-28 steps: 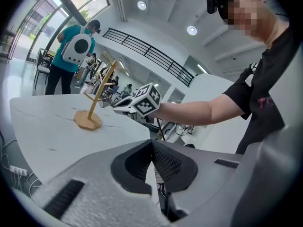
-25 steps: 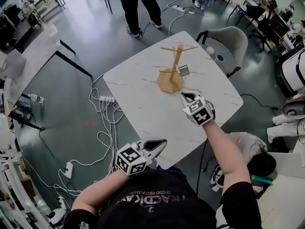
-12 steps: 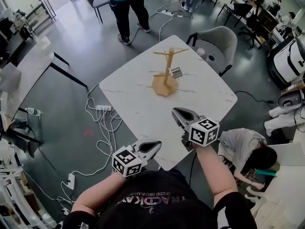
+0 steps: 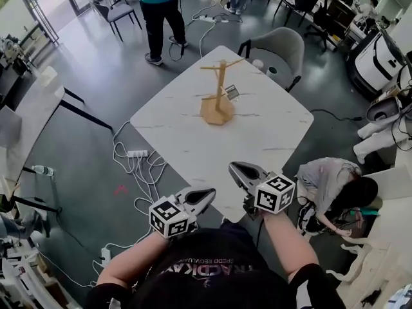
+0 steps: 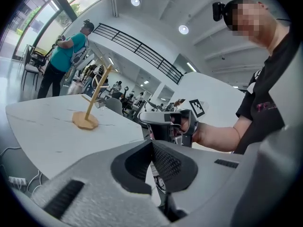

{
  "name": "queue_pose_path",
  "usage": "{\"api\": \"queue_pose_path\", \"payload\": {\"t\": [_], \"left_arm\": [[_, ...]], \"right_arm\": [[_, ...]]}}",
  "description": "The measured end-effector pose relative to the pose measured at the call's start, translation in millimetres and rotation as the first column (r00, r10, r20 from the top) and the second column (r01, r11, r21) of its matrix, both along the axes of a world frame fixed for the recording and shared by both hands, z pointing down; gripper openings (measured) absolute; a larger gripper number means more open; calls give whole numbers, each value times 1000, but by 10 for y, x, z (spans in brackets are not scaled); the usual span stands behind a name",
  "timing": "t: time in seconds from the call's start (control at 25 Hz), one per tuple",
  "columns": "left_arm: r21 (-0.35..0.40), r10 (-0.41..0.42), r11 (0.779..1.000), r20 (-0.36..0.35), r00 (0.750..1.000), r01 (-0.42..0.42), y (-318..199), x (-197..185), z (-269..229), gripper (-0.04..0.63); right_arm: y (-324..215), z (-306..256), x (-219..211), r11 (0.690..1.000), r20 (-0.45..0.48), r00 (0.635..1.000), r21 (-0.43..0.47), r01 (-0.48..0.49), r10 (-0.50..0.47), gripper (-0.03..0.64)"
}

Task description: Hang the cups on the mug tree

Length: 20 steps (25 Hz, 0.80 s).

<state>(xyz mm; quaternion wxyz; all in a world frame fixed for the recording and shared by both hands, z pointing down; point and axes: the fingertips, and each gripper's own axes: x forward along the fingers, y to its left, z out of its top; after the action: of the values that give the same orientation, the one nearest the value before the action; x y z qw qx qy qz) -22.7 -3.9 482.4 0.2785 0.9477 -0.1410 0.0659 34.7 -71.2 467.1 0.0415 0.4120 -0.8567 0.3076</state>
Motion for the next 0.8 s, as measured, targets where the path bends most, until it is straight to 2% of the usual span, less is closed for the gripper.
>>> {"api": "queue_pose_path", "payload": {"t": [0.4, 0.8], "left_arm": [[6, 61, 998, -11, 998, -61, 239, -171, 2, -3], [-19, 76, 997, -34, 997, -77, 477, -348, 64, -3]], "right_arm": [[616, -56, -281, 998, 50, 997, -3, -56, 56, 11], [1098, 118, -656, 998, 48, 998, -34, -44, 46, 11]]}}
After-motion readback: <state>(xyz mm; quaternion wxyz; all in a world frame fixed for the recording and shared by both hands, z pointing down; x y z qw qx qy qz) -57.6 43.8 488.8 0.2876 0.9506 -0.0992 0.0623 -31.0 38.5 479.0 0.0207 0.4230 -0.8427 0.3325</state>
